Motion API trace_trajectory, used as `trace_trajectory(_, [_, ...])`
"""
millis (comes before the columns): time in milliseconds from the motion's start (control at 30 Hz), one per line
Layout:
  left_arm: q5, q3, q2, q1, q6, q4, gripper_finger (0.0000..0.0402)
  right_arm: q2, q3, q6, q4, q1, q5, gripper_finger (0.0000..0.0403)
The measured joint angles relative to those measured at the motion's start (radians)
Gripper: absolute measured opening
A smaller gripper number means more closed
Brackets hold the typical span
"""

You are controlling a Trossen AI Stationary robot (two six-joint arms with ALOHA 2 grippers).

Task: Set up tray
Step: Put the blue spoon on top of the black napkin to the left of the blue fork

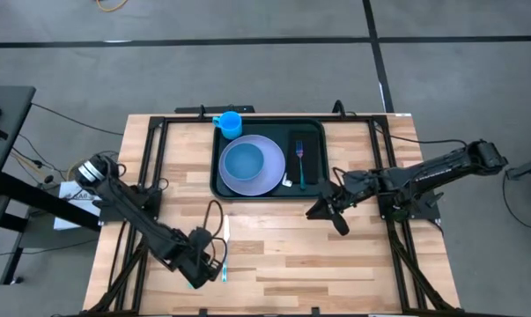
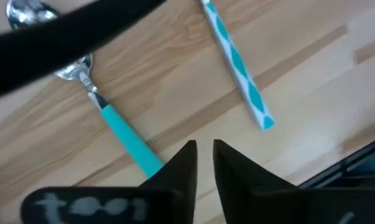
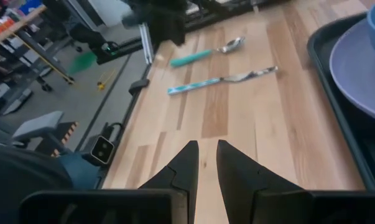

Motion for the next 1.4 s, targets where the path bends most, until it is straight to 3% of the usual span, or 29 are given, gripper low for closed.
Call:
trace_trajectory(133, [0.007, 0.001, 0.014, 0.0, 0.001, 0.012, 0.0073, 0.0, 0.0, 0.0, 0.002, 0.0, 0.0, 0.0052])
trace_trajectory(467, [0.004, 0.001, 0.014, -0.019, -0.18, -0.09, 0.0143, 0.0, 0.0, 0.0, 0.001, 0.01, 0.0, 0.0052])
trace_trajectory(867, [0.016, -0.039, 0.014, -0.021, -0.27, -0.177, 0.0151, 0.0, 0.0, -0.008, -0.001, 0.0, -0.003, 0.0052])
trace_trajectory(1033, [0.065, -0.097, 0.015, 0.004, -0.225, -0.136, 0.0151, 0.0, 0.0, -0.008, -0.002, 0.003, -0.004, 0.0052])
trace_trajectory(1400, [0.051, -0.106, 0.023, 0.037, -0.17, -0.112, 0.0151, 0.0, 0.0, -0.008, -0.004, 0.003, -0.003, 0.0052])
